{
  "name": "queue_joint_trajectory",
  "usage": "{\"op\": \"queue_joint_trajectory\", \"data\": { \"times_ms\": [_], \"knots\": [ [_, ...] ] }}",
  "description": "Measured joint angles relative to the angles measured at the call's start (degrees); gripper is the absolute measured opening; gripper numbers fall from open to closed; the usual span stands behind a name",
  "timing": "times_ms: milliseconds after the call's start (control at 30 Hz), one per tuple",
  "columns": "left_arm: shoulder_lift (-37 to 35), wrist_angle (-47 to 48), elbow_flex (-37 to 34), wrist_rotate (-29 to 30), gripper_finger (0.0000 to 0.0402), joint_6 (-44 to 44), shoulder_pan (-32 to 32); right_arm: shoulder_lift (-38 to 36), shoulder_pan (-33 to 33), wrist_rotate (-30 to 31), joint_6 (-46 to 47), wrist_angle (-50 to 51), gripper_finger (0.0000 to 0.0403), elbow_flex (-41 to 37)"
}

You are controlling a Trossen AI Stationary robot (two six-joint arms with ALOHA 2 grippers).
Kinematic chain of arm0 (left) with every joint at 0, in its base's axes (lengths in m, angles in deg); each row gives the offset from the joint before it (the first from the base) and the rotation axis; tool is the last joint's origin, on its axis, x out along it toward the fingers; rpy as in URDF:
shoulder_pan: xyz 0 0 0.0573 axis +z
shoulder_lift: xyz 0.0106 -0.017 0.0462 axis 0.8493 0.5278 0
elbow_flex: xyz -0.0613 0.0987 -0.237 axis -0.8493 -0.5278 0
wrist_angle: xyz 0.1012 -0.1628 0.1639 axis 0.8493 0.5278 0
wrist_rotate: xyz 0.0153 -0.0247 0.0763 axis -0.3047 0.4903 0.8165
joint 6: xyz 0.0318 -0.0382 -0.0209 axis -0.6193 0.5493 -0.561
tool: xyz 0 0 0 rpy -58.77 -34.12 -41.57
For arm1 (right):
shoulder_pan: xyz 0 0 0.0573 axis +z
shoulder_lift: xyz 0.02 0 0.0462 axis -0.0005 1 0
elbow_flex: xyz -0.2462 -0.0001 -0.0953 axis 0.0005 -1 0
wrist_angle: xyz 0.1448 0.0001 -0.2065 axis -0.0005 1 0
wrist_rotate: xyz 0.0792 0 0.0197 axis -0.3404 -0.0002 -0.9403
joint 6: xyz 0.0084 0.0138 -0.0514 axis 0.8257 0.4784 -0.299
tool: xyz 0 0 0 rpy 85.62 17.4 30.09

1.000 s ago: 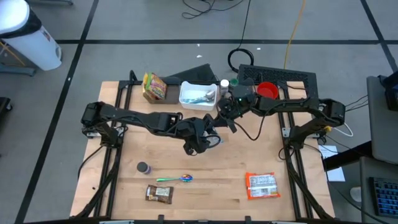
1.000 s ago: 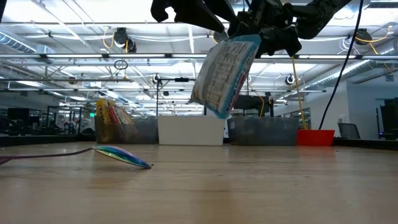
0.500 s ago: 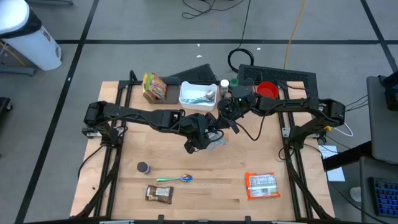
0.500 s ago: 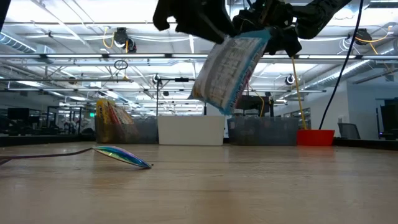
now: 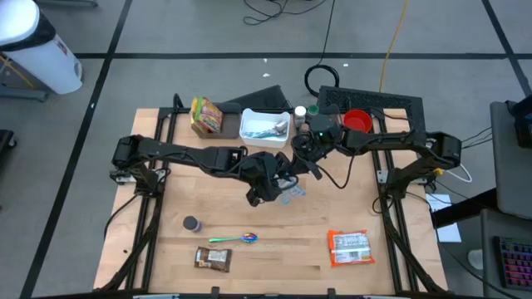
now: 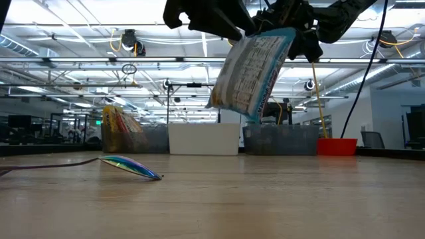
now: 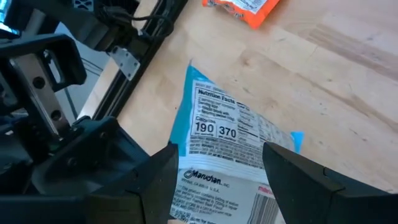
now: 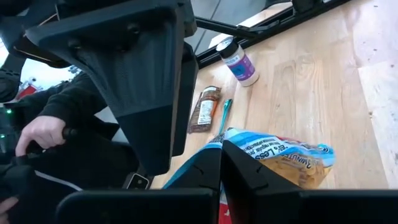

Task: Pick & Place Food Item
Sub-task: Put the blue noodle pack into the left black bin

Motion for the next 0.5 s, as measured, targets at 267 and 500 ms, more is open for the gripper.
{"op": "queue_joint_trajectory", "data": {
  "times_ms": [267, 500],
  "knots": [
    [0.0, -1.9, 0.0, 0.1, 0.0243, -1.3, 0.0, 0.0, 0.0, -1.7, -1.8, 1.2, 0.0, 0.0],
    [-0.1, 1.1, 0.0, 7.7, 0.0243, 13.4, 0.1, 0.0, 0.2, 12.3, -8.1, 7.6, 0.0, 0.0]
  ]
}}
